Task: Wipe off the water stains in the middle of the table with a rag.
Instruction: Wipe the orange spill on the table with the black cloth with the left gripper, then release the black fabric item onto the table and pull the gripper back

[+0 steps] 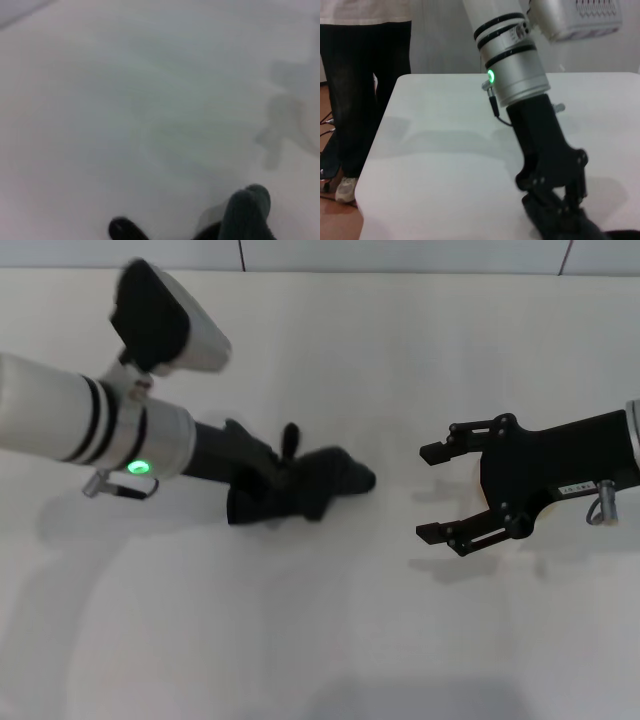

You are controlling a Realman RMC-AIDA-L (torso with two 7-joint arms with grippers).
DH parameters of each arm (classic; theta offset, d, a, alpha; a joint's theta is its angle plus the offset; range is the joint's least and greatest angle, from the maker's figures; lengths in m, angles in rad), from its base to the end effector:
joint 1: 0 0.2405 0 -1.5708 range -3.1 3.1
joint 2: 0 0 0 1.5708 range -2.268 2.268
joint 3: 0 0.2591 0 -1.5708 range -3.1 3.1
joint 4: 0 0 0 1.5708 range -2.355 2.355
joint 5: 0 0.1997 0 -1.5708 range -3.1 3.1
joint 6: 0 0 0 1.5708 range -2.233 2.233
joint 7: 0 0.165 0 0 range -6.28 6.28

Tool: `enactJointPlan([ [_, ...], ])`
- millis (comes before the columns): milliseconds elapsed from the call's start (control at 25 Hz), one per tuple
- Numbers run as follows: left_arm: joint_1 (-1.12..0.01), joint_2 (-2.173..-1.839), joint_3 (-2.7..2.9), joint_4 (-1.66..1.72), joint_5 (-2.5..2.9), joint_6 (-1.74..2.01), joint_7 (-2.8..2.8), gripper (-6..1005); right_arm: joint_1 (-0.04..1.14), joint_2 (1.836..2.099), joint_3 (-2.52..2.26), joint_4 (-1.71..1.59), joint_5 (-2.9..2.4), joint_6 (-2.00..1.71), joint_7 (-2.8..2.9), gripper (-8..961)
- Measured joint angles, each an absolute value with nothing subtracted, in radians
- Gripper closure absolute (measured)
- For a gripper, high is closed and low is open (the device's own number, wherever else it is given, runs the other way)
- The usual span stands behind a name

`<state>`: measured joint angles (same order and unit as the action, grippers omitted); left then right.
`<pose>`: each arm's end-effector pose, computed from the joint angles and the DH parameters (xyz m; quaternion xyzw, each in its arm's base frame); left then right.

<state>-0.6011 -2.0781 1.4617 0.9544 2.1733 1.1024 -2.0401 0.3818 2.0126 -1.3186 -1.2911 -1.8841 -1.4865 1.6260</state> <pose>-0.2033 0.3670 -0.0842 -0.9677 -0.2071 0.0256 0.1413 0.1830 0.3151 -0.0101 -0.9915 0.0167 0.0944 0.0876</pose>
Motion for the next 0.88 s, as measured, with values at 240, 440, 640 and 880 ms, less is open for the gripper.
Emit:
enactJointPlan([
  [240,-0.634,-2.079,1.405,0.952,2.152,1.183,-2.002,874,0.379,2.012,-1.314,-1.294,-1.884,-1.486,1.626,84],
  [440,-0.657,-2.084,1.456,0.946,2.125,1.200,-2.000,870,0.370,2.011,-1.313,-1.294,-1.888,-1.486,1.626,83],
  [640,-0.670,-2.085,1.498,0.945,2.109,1.195,-2.000,866,0.359,2.010,-1.296,-1.298,-1.889,-1.494,1.625,83],
  [880,-0.679,-2.087,1.503,0.948,2.094,1.187,-1.996,862,0.335,2.009,-1.275,-1.299,-1.891,-1.501,1.620,83],
])
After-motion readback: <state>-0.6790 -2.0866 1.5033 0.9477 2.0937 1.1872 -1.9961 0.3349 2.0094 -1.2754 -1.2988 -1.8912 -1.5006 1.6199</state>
